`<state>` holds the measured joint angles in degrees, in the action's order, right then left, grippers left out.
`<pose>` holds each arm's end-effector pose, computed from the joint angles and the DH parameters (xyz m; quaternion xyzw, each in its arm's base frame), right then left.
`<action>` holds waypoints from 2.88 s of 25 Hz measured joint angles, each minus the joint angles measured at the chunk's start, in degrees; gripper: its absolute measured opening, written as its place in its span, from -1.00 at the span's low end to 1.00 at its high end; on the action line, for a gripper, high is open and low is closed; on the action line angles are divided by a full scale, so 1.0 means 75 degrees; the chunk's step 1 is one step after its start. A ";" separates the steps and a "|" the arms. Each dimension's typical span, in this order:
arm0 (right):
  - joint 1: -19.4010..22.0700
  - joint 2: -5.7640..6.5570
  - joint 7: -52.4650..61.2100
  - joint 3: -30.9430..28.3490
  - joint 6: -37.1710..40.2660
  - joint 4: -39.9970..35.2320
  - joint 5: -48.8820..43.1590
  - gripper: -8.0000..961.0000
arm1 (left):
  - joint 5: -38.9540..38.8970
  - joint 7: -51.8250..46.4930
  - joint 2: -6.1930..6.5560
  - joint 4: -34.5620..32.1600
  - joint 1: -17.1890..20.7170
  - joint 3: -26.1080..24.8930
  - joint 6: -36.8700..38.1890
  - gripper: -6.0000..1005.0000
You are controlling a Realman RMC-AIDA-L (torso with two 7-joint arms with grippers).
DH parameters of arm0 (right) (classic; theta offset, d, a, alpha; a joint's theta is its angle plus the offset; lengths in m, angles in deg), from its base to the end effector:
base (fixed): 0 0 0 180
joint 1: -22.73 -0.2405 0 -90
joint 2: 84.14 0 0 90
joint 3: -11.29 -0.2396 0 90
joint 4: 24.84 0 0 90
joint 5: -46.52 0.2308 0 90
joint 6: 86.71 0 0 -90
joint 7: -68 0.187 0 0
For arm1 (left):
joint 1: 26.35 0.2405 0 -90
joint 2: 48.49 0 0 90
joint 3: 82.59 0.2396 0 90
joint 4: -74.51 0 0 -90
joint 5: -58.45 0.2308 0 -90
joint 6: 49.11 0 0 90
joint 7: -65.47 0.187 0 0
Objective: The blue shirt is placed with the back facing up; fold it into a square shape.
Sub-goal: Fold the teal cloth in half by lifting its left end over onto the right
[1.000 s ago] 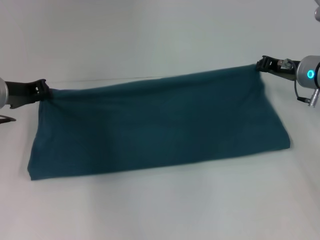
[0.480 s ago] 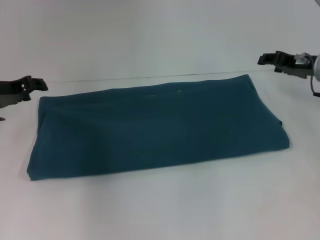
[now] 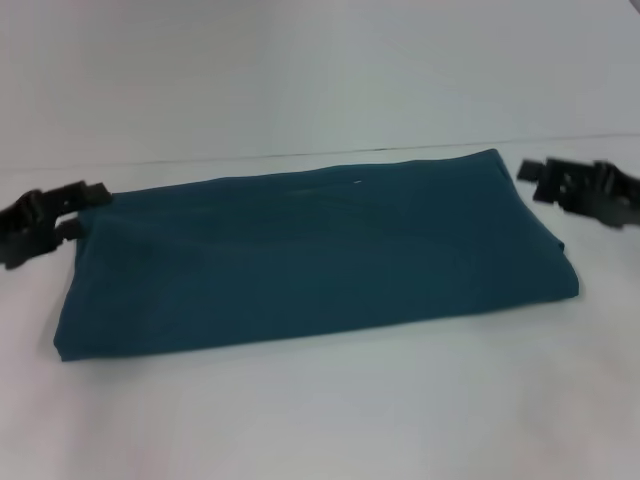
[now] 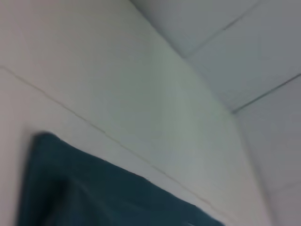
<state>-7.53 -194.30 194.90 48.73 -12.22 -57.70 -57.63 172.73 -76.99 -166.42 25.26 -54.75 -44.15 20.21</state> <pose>0.2953 0.4141 0.0547 -0.7018 0.5954 0.3418 0.1901 -0.2837 0.4211 0.0475 -0.6659 -0.6382 -0.3137 0.2254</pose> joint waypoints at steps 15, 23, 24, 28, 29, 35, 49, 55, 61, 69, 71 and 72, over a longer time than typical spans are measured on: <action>0.1496 -0.0291 -0.1271 -0.2402 0.0645 0.0559 0.0044 0.34 | -0.1064 0.1064 -0.0119 0.1923 0.0713 -0.1440 0.1424 0.46; 0.1464 -0.0212 -0.1287 -0.2453 0.0331 0.0610 -0.0025 0.34 | -0.1008 0.1111 -0.0170 0.2355 0.0704 -0.1398 0.0605 0.46; 0.1441 -0.0215 -0.1288 -0.2448 0.0329 0.0610 -0.0024 0.34 | -0.1007 0.1141 -0.0179 0.2437 0.0734 -0.1399 0.0404 0.46; 0.1364 -0.0214 -0.1288 -0.2414 0.0340 0.0613 -0.0025 0.34 | -0.1005 0.1253 -0.0187 0.2709 0.0831 -0.1416 -0.0068 0.45; 0.1347 -0.0217 -0.1288 -0.2415 0.0347 0.0603 -0.0023 0.34 | -0.1001 0.1278 -0.0185 0.2761 0.0855 -0.1422 -0.0128 0.45; 0.1287 -0.0202 -0.1286 -0.2406 0.0338 0.0609 -0.0017 0.34 | -0.0810 0.1278 -0.0183 0.2839 0.0874 -0.1424 -0.0233 0.45; 0.1234 -0.0149 -0.1250 -0.2244 0.0382 0.0570 -0.0024 0.34 | -0.0544 0.1194 -0.0108 0.2303 0.1079 -0.1692 0.0633 0.44; 0.1211 -0.0053 -0.1192 -0.1905 0.0413 0.0562 -0.0024 0.34 | 0.0409 -0.0870 -0.0083 0.1643 0.1340 -0.1700 0.0893 0.44; 0.1158 -0.0061 -0.1233 -0.1903 0.0416 0.0561 -0.0024 0.34 | 0.0495 -0.1366 -0.0103 0.1832 0.1184 -0.1650 0.0372 0.44; 0.1151 -0.0064 -0.1253 -0.1910 0.0364 0.0586 -0.0023 0.34 | 0.0515 -0.1493 -0.0093 0.2089 0.0998 -0.1637 0.0022 0.44; 0.1152 -0.0064 -0.1251 -0.1935 0.0360 0.0589 -0.0023 0.34 | 0.0515 -0.1542 -0.0105 0.2090 0.0994 -0.1636 -0.0029 0.44; 0.1152 -0.0064 -0.1251 -0.1935 0.0360 0.0589 -0.0023 0.34 | 0.0512 -0.1559 -0.0108 0.2092 0.0984 -0.1635 -0.0043 0.44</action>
<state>1.11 -194.78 185.52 34.22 -9.52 -53.28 -57.80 176.57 -88.68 -167.23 40.95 -47.37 -56.41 19.89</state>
